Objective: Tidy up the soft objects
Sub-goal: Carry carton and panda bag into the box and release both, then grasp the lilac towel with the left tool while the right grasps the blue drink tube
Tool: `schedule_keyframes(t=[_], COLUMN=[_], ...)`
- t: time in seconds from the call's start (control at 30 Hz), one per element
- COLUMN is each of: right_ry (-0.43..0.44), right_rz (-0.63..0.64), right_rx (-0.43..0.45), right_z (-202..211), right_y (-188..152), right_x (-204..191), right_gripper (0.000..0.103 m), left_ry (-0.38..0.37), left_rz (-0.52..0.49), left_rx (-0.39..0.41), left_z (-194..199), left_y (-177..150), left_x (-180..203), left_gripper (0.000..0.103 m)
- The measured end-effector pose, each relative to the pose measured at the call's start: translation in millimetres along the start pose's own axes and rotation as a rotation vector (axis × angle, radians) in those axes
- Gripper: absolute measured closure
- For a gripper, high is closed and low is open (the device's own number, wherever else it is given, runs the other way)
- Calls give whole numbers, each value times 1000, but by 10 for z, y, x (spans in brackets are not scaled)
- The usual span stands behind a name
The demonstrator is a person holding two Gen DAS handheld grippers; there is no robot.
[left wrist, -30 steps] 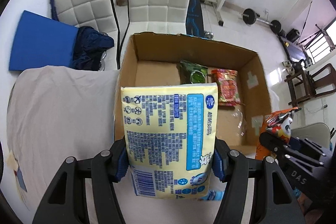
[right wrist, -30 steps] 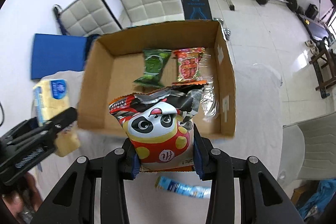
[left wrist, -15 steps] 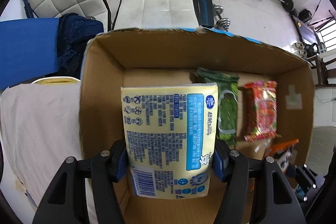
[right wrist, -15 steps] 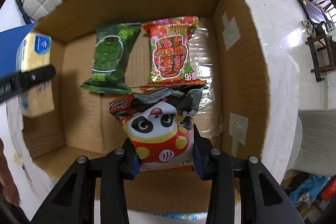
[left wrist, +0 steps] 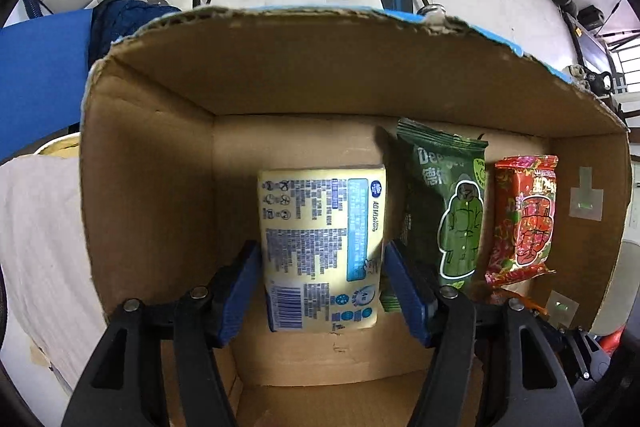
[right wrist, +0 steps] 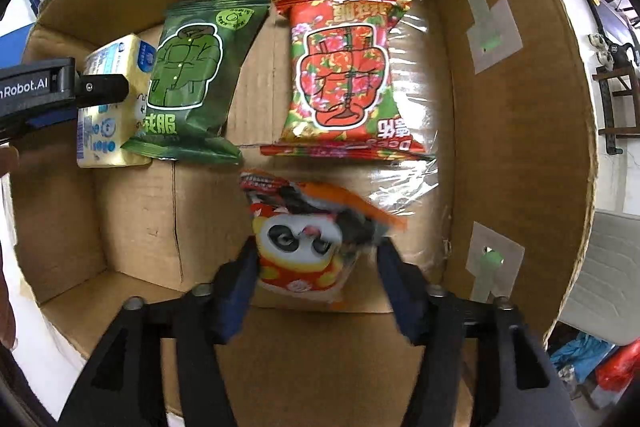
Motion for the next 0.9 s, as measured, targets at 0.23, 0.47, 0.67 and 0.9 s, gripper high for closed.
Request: schedule_keyframes(t=[0.23, 0.47, 0.67, 0.9], right_ry=[6, 20, -13, -66], right_rz=[3, -12, -10, 4], right_rx=[21, 91, 212, 328], right_z=[114, 408, 715, 1037], right_y=[-58, -247, -565, -906], right_x=[-40, -55, -115, -134], right_gripper=[28, 7, 0, 0], left_ry=[-10, -4, -20, 9], left_rz=[-2, -13, -11, -23], left_rx=[53, 143, 224, 342], left_z=[268, 574, 793, 1122], left_y=[-164, -590, -1002, -1534], left_x=[-1, -8, -29, 72], left_gripper=[38, 12, 11, 11])
Point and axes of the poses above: each gripper's, at about its wrist camera, not at the fingertips, and z roughly against the way its jaws point, x to its right, y to its top, the point moved 2 cm from there along -z, roughly the way its jaws point, and after that the axes turned 3 degrees about -x, right-handed, at the moved point
